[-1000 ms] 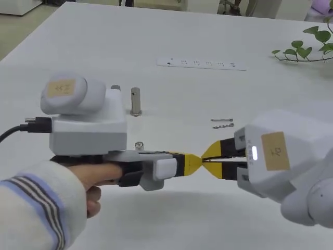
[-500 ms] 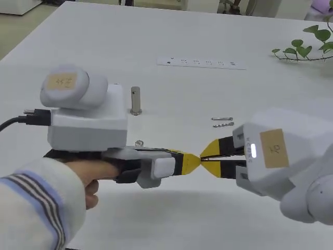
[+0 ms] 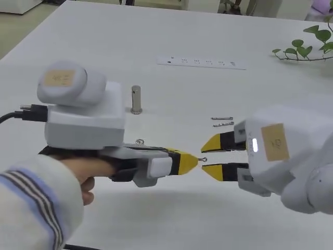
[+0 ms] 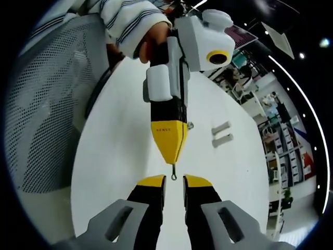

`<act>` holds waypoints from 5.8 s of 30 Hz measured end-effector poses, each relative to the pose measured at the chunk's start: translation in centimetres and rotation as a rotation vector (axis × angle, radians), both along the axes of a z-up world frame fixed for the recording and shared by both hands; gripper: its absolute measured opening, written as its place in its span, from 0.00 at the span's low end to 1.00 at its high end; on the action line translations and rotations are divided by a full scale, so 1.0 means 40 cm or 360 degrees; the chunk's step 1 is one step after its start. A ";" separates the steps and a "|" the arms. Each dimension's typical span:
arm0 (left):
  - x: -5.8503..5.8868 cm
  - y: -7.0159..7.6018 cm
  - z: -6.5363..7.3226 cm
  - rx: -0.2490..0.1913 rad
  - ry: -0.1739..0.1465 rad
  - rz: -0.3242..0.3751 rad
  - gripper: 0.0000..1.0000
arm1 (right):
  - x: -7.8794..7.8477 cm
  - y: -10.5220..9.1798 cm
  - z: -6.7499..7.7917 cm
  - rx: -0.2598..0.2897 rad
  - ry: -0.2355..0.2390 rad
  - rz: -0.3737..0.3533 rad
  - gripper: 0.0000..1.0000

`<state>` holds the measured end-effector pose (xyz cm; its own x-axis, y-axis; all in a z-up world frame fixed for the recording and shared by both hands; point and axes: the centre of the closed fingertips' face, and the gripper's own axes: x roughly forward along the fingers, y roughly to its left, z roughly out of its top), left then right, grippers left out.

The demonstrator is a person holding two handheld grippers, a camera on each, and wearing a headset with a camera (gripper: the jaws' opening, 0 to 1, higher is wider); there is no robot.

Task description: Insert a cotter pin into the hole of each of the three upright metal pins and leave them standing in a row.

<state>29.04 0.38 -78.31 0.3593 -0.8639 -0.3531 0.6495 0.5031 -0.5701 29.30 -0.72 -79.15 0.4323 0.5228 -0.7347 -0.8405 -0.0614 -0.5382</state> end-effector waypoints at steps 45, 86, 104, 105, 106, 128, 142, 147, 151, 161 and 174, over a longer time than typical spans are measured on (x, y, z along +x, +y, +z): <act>-0.102 0.035 0.036 0.0272 -0.0994 -0.0801 0.00 | -0.116 0.057 0.008 0.0369 0.0771 0.0021 0.04; 0.033 0.147 0.051 0.0281 -0.0911 -0.0228 0.18 | -0.022 0.068 0.016 0.0538 0.0824 -0.0197 0.03; 0.127 0.197 -0.081 0.0428 -0.0768 -0.0054 0.22 | 0.049 0.103 -0.041 0.0598 0.0861 -0.0307 0.03; 0.129 0.196 -0.084 0.0427 -0.0773 -0.0054 0.22 | 0.052 0.105 -0.044 0.0592 0.0861 -0.0308 0.03; 0.126 0.192 -0.088 0.0439 -0.0792 -0.0089 0.22 | 0.055 0.107 -0.046 0.0590 0.0862 -0.0310 0.03; 0.132 0.178 -0.129 0.0407 -0.0735 -0.0118 0.08 | 0.087 0.149 -0.075 0.0582 0.0890 -0.0320 0.03; 0.132 0.178 -0.129 0.0393 -0.0731 -0.0115 0.07 | 0.088 0.160 -0.072 0.0575 0.0889 -0.0296 0.03; 0.132 0.185 -0.128 0.0339 -0.0706 -0.0058 0.07 | 0.090 0.167 -0.070 0.0585 0.0896 -0.0309 0.03; 0.128 0.184 -0.127 0.0366 -0.0723 -0.0074 0.07 | 0.086 0.173 -0.072 0.0573 0.0892 -0.0309 0.03; 0.119 0.175 -0.128 0.0404 -0.0738 -0.0100 0.07 | 0.080 0.161 -0.071 0.0552 0.0873 -0.0344 0.03; 0.116 0.169 -0.130 0.0479 -0.0791 -0.0132 0.07 | 0.078 0.159 -0.078 0.0558 0.0868 -0.0423 0.03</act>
